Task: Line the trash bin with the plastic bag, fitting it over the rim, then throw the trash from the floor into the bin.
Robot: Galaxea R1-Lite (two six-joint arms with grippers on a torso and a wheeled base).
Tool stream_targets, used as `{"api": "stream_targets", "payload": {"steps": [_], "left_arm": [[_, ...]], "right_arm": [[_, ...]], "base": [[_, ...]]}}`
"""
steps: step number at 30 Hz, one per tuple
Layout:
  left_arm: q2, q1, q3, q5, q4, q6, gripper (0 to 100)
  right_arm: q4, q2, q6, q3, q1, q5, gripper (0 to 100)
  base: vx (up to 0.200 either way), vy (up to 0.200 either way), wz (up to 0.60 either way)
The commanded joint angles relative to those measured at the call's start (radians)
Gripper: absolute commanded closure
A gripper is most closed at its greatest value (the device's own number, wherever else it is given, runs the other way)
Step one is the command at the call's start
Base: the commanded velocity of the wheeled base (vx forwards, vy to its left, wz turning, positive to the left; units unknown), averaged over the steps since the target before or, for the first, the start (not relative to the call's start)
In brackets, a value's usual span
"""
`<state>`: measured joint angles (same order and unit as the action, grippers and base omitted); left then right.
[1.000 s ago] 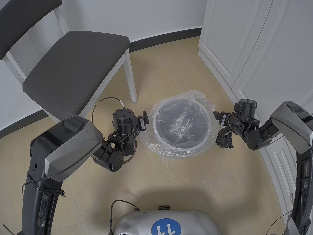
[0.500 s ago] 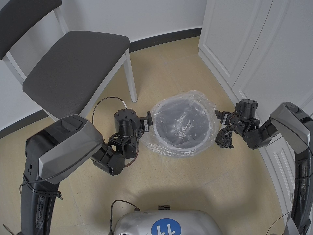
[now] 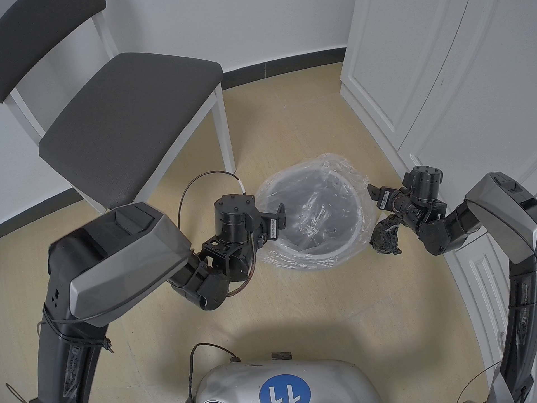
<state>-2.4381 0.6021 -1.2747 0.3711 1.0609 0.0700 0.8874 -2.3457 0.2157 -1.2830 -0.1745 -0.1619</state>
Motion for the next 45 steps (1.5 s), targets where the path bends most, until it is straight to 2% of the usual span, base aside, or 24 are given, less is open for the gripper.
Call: {"api": "stream_targets", "payload": {"steps": [1,9,12,15,25,36,45], "left_arm": [[-0.067,0.004,-0.081,-0.004,-0.012,-0.032,0],[-0.127,-0.007,-0.265,-0.001,-0.153,-0.033,0],[-0.147,-0.03,-0.37,0.0,-0.208,-0.036,0],[-0.153,-0.05,-0.41,0.0,-0.234,-0.035,0],[-0.142,-0.104,-0.443,0.0,-0.246,-0.001,0],[-0.164,-0.11,-0.526,-0.001,-0.254,0.005,0],[-0.23,-0.119,-0.604,-0.003,-0.252,0.008,0]], "right_arm": [[0.001,0.008,0.001,0.004,0.0,0.001,0],[0.001,0.013,-0.001,0.01,0.0,0.001,0],[0.001,0.014,-0.001,0.016,-0.002,0.001,0],[0.001,0.013,-0.001,0.017,-0.003,0.001,0],[0.002,0.003,-0.006,0.025,-0.005,0.005,0],[0.093,-0.053,-0.003,-0.009,-0.007,0.005,0],[0.096,-0.127,0.036,-0.09,0.004,0.007,0]], "base": [[0.0,0.0,0.0],[0.0,0.0,0.0],[0.0,0.0,0.0],[0.0,0.0,0.0],[0.0,0.0,0.0],[0.0,0.0,0.0],[0.0,0.0,0.0]]}}
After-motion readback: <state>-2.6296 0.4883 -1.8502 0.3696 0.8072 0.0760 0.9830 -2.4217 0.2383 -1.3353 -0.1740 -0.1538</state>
